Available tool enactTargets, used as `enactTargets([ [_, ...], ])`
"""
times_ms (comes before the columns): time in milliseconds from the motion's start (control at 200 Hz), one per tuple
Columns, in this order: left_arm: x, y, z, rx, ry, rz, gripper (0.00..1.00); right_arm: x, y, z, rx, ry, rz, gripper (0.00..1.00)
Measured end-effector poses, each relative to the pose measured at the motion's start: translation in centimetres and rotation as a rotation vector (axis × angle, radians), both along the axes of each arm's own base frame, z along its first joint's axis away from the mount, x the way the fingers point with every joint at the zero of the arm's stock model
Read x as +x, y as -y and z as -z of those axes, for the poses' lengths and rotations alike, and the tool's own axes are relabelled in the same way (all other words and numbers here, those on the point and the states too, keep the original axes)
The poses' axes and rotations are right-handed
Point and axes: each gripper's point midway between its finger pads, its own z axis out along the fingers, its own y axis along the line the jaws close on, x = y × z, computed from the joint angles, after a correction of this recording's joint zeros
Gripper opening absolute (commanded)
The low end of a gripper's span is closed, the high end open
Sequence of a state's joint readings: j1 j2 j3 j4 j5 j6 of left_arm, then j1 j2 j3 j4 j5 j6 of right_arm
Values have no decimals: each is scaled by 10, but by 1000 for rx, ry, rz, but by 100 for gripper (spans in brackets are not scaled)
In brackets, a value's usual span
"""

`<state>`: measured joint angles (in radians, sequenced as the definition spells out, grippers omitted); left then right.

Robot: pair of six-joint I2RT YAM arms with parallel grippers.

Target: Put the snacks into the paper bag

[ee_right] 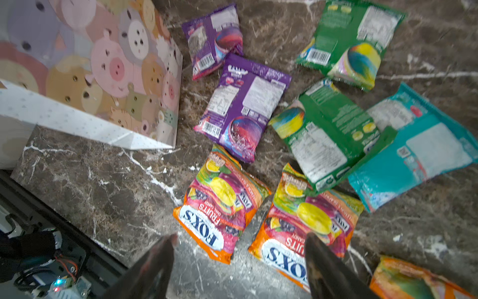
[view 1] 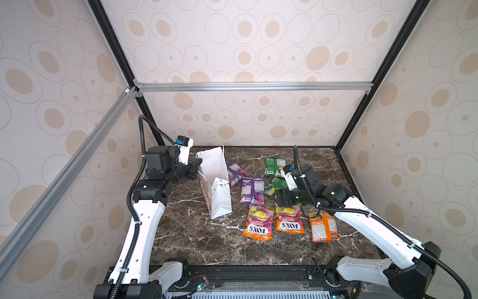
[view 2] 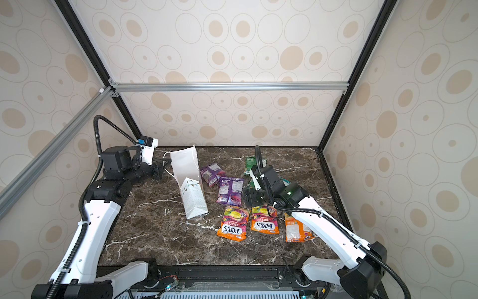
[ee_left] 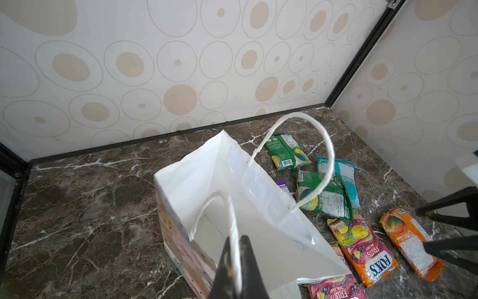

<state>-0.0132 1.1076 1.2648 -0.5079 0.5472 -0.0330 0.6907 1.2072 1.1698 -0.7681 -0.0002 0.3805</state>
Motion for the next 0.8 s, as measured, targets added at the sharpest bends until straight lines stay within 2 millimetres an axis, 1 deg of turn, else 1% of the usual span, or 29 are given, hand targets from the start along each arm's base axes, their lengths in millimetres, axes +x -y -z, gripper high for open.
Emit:
enactTargets([
  [85,-4,1,-10,-3,40,5,0,-18,-3,19,-25,-64,-22,78],
  [215,-9,1,-20,-4,88,6,0,-51,0,60,-64,-169,-49,76],
  [295,-8,0,-18,-3,93,3,0,-68,6,81,-90,-217,-60,75],
  [400,-6,-1,-8,-2,81,-6,0,-83,5,102,-95,-246,-80,73],
  [520,-5,-1,0,-6,64,-7,0,-91,1,116,-72,-253,-83,72],
  [655,-4,-1,-3,-12,77,0,0,-92,-7,125,-22,-238,-67,70],
  [795,-4,-1,-2,-13,74,-1,0,-91,-12,134,10,-229,-49,67],
])
